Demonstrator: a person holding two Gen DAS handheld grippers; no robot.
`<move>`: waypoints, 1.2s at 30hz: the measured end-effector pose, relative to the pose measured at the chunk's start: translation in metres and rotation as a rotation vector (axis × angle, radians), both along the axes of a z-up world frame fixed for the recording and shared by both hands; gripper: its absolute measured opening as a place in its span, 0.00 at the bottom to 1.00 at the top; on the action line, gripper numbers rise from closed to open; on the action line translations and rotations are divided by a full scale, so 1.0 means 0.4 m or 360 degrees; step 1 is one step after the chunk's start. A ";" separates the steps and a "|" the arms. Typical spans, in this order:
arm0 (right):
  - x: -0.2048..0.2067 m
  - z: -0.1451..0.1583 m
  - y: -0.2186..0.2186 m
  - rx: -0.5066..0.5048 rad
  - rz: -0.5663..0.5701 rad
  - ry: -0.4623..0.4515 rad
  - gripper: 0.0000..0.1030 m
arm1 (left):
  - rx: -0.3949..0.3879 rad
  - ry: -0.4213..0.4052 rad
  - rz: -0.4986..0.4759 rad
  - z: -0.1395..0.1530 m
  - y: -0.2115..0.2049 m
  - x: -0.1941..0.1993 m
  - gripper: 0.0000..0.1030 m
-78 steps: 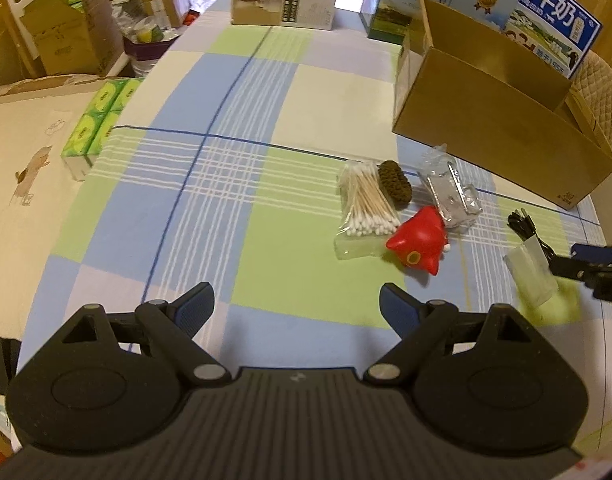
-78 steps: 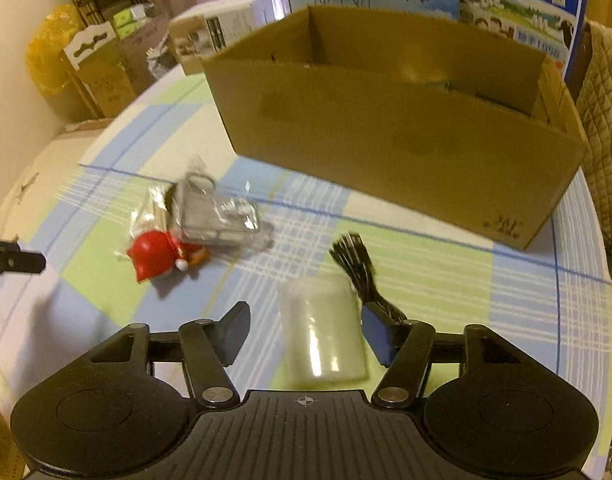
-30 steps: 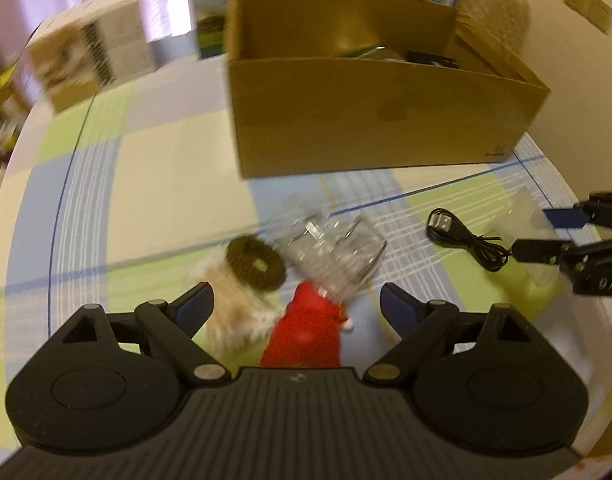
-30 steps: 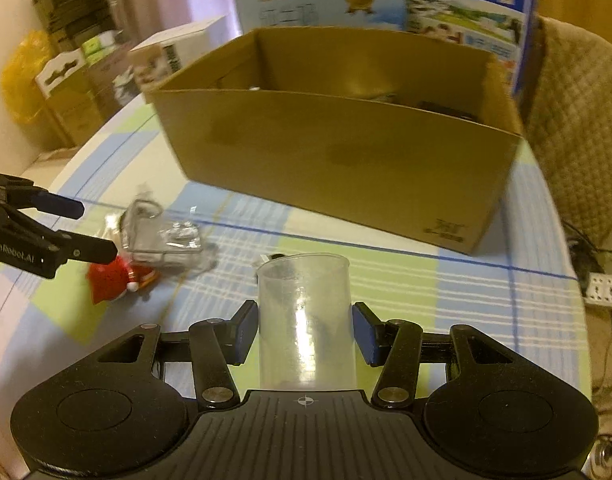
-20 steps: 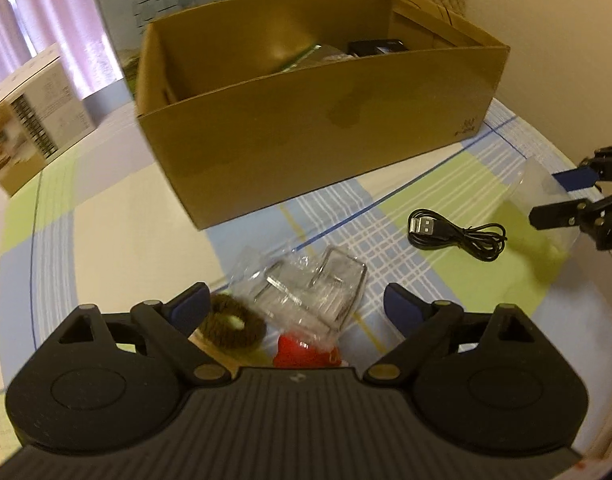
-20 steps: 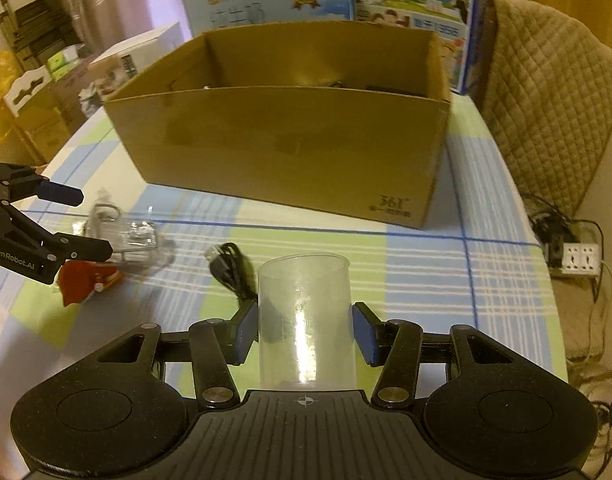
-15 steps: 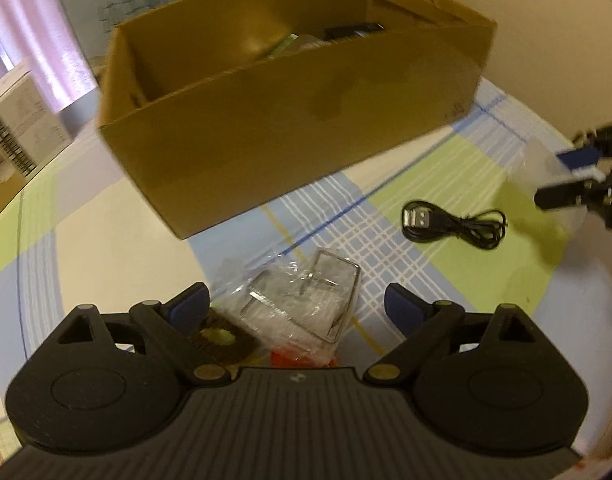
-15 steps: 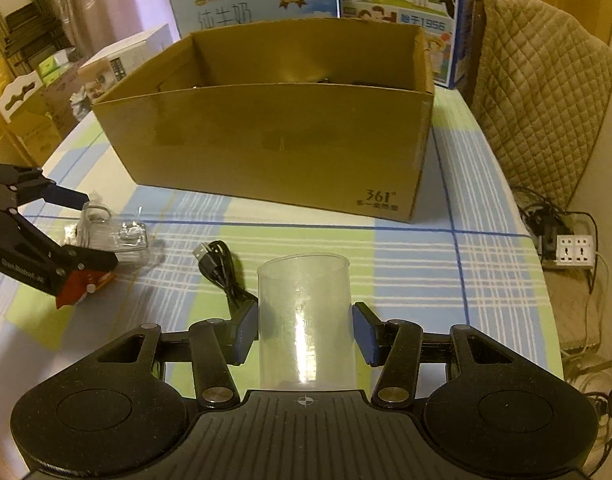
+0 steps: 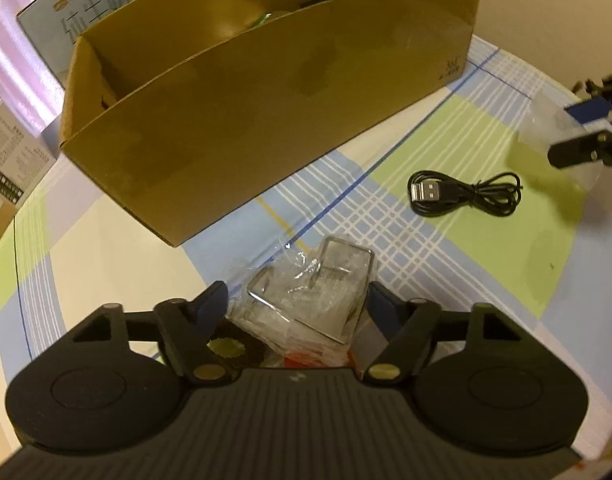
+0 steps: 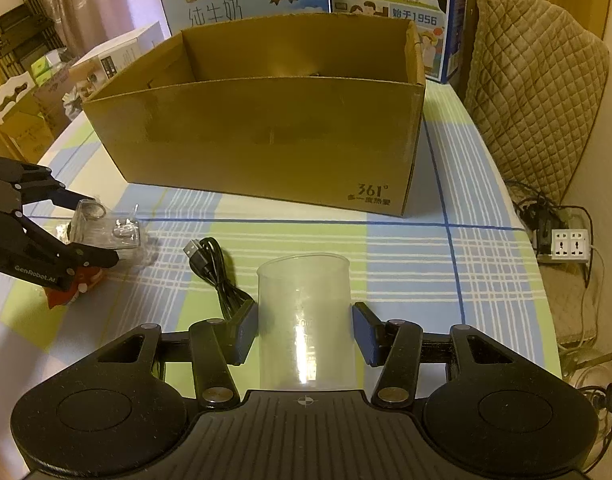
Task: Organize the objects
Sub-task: 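Grasp the clear plastic tray with the left gripper while right holds the cup, then carry the plastic tray and cup with both grippers into the cardboard box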
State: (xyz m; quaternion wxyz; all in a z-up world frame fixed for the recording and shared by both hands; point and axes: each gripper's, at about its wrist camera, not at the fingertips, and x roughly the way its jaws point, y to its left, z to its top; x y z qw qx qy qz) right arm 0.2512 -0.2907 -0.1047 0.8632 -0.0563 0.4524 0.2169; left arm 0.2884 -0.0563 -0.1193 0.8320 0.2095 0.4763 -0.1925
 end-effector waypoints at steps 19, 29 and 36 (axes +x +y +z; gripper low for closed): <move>-0.026 0.037 -0.012 0.0043 -0.0009 -0.0055 0.47 | -0.0144 -0.0066 0.0175 0.069 0.033 -0.033 0.61; -0.029 0.100 0.012 0.0153 0.0049 -0.0111 0.47 | -0.0324 -0.0189 0.0321 0.179 0.071 -0.092 0.60; -0.006 0.145 0.032 0.0213 0.0097 -0.0148 0.47 | -0.0387 -0.0295 0.0362 0.255 0.077 -0.100 0.60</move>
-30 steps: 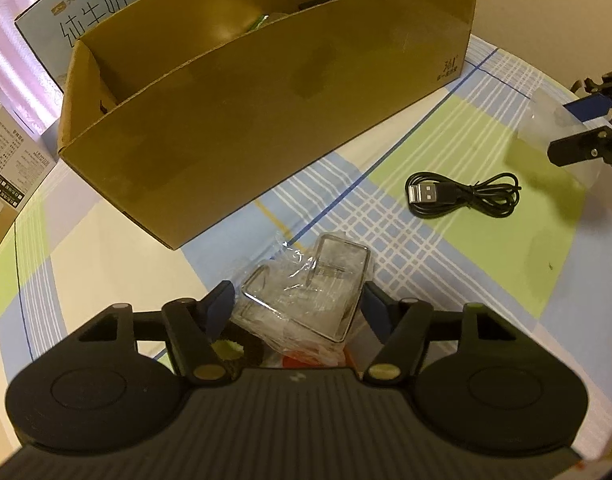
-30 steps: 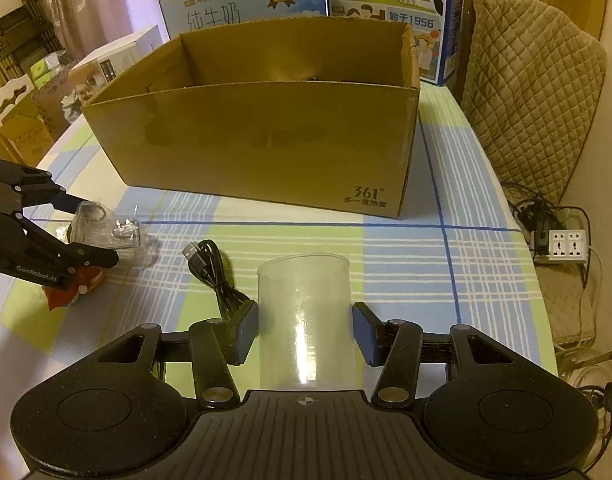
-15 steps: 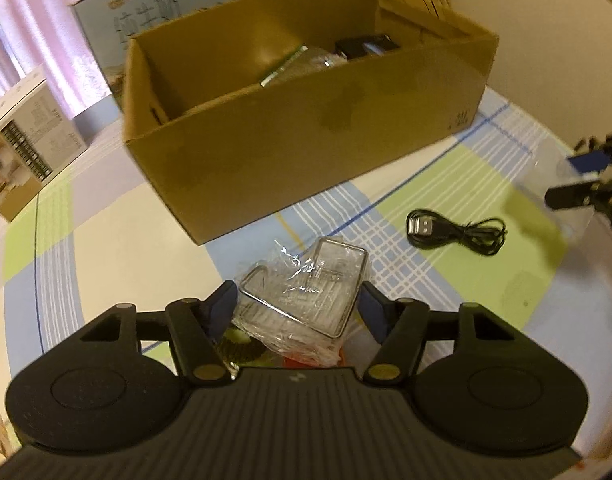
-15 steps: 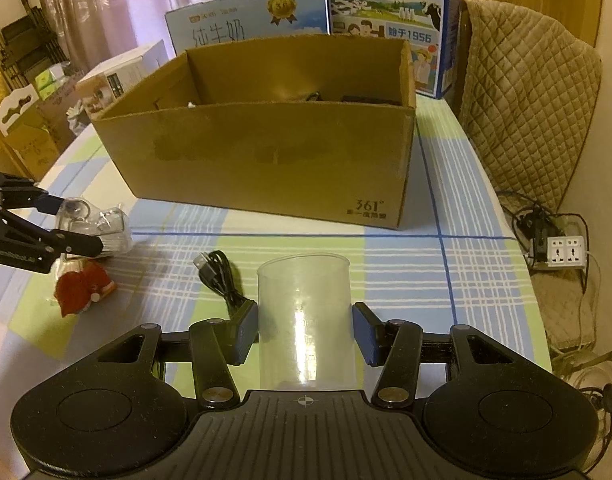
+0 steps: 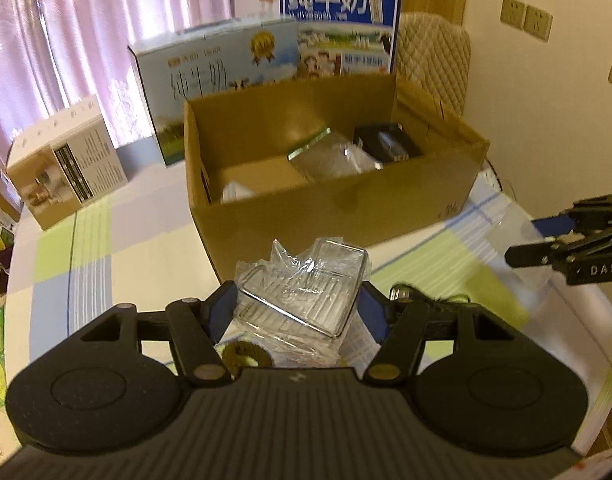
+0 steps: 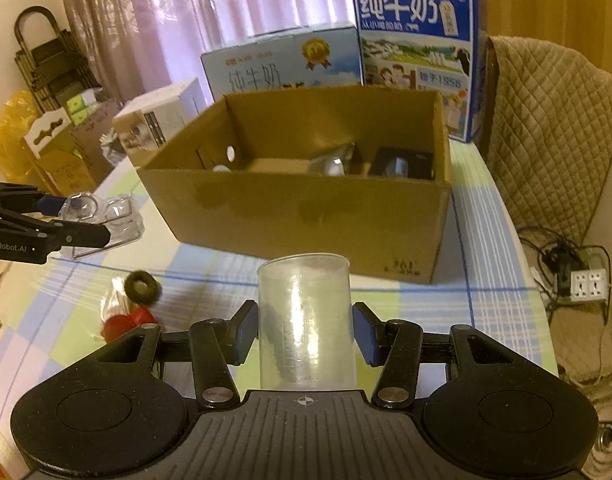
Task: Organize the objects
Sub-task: 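Carry the plastic tray and cup with both grippers into the cardboard box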
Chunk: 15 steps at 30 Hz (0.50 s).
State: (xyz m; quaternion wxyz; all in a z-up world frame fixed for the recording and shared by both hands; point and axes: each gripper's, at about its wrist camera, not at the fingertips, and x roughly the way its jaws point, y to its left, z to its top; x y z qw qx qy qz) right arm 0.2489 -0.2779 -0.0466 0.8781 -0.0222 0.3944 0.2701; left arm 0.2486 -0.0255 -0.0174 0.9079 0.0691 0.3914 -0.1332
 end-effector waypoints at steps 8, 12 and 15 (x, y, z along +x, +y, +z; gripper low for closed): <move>0.074 0.054 0.019 0.0101 0.0032 -0.0040 0.47 | -0.0012 -0.0079 0.0020 0.046 -0.012 0.048 0.60; 0.127 0.084 0.042 0.0142 0.0035 -0.0070 0.47 | -0.0018 -0.0109 0.0032 0.063 -0.025 0.091 0.60; 0.174 0.101 0.063 0.0172 0.0026 -0.0075 0.47 | -0.0024 -0.0134 0.0041 0.075 -0.033 0.128 0.60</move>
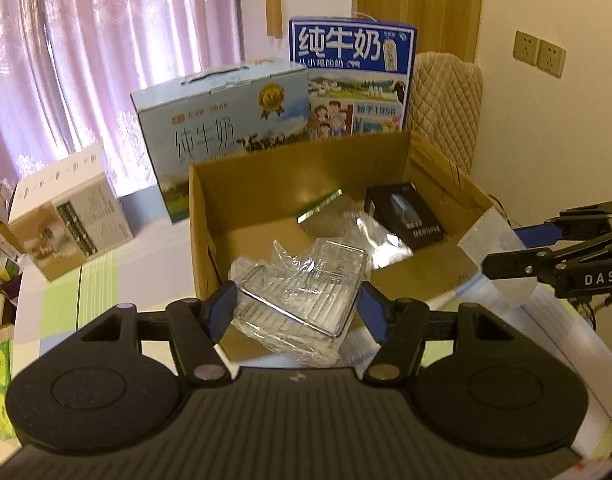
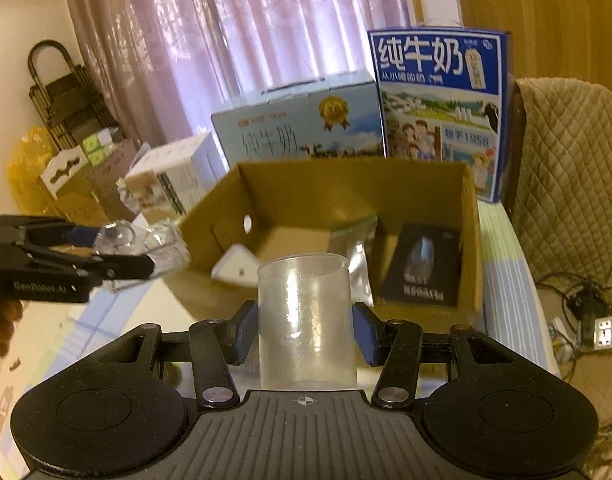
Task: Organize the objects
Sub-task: 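Carry the plastic tray and cup with both grippers into the cardboard box, then release the tray with the left gripper while right releases the cup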
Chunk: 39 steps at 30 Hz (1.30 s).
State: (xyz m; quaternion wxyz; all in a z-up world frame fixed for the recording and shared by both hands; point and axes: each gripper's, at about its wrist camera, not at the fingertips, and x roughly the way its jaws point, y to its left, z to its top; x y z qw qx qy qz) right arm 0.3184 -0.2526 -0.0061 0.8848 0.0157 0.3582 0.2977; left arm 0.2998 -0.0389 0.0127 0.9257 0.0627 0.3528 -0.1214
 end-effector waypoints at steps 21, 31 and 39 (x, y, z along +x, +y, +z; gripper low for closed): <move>0.289 -0.063 0.133 0.0025 -0.0046 0.0160 0.47 | 0.0045 0.0123 0.0073 -0.071 -0.027 0.296 0.60; 0.368 -0.133 0.148 0.0019 -0.0118 0.0283 0.47 | 0.0094 0.0219 0.0107 -0.137 -0.023 0.418 0.60; 0.414 -0.157 0.160 0.0014 -0.0153 0.0313 0.47 | 0.0120 0.0262 0.0133 -0.175 -0.024 0.477 0.61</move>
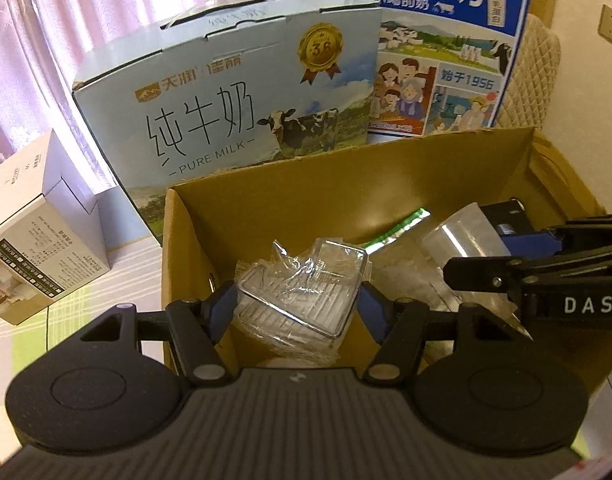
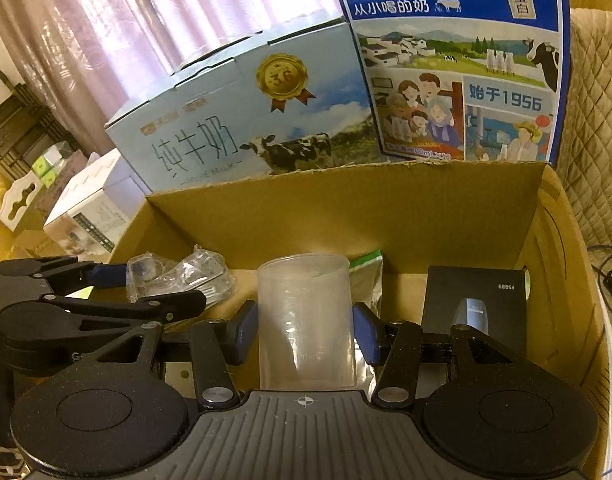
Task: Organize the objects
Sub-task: 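Release the tray with the left gripper while right releases the cup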
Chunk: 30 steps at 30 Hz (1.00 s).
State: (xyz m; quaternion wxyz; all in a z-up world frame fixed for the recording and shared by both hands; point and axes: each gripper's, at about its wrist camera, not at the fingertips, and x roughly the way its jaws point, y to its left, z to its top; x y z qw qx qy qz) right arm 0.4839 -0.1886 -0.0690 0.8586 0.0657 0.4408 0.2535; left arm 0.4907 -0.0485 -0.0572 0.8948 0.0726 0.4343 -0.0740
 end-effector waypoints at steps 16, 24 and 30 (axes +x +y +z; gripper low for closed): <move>-0.005 -0.009 0.031 -0.0007 0.0061 0.0013 0.47 | 0.0010 -0.0034 -0.0002 0.001 0.022 0.013 0.69; -0.012 0.010 0.026 0.0044 0.0009 -0.0034 0.74 | -0.0024 -0.0045 0.0011 0.021 0.039 -0.006 0.71; -0.045 0.057 -0.015 0.0059 -0.0054 -0.0097 0.75 | -0.0048 -0.0068 0.0021 0.045 0.045 -0.040 0.76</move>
